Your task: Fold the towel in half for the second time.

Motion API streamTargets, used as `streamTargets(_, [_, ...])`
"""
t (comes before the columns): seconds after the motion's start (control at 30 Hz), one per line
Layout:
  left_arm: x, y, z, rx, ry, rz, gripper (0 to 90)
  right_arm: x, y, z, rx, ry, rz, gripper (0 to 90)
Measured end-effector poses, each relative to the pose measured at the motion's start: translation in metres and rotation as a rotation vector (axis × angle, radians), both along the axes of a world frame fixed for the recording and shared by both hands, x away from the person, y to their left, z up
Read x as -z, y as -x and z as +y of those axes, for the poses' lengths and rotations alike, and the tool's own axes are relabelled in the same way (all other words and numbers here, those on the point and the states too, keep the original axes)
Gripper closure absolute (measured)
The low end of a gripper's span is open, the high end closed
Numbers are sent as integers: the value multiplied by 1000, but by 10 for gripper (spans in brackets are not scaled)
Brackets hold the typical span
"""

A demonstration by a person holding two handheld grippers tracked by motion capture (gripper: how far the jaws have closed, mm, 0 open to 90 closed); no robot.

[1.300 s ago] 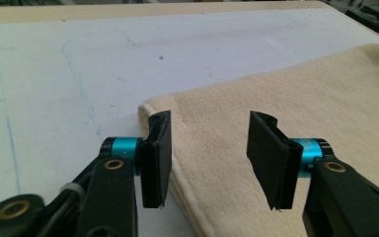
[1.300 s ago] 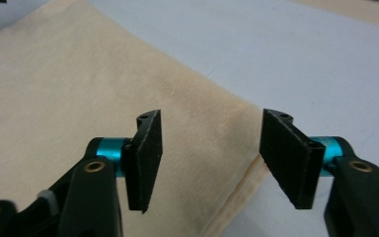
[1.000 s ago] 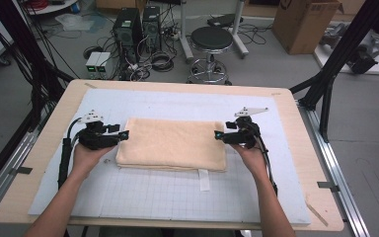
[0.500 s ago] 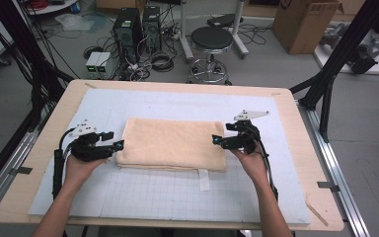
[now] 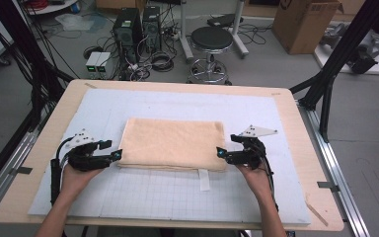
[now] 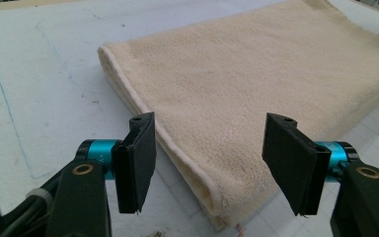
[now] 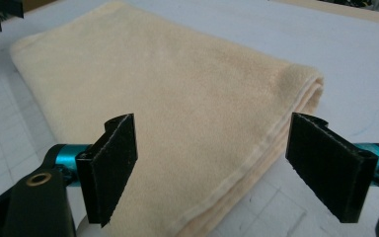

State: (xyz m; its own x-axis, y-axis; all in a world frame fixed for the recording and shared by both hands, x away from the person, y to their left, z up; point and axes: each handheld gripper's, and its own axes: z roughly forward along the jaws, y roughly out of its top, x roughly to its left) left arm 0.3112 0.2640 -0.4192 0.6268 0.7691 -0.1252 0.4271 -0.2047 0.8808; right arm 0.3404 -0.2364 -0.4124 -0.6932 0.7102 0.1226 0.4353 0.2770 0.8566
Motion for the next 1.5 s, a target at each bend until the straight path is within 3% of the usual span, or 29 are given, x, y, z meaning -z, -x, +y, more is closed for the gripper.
streamTargets(0.1, [0,4,1,-3,10,-5,378,2,7,-4,-2,-7,5,180])
streamTargets(0.17, [0,7,0,-7,-1,-11,377,3,11,-7,1,11,0,178])
streamTargets(0.43, [2,18,-2,8,-17,-8,365,5,23,-19,21,1,2,171])
streamTargets(1.07, [3,40,-3,32,-31,-21,319,8,42,-20,-16,33,-8,146])
streamTargets(1.5, [4,52,-5,38,-48,-23,292,10,57,-23,-11,34,-14,136])
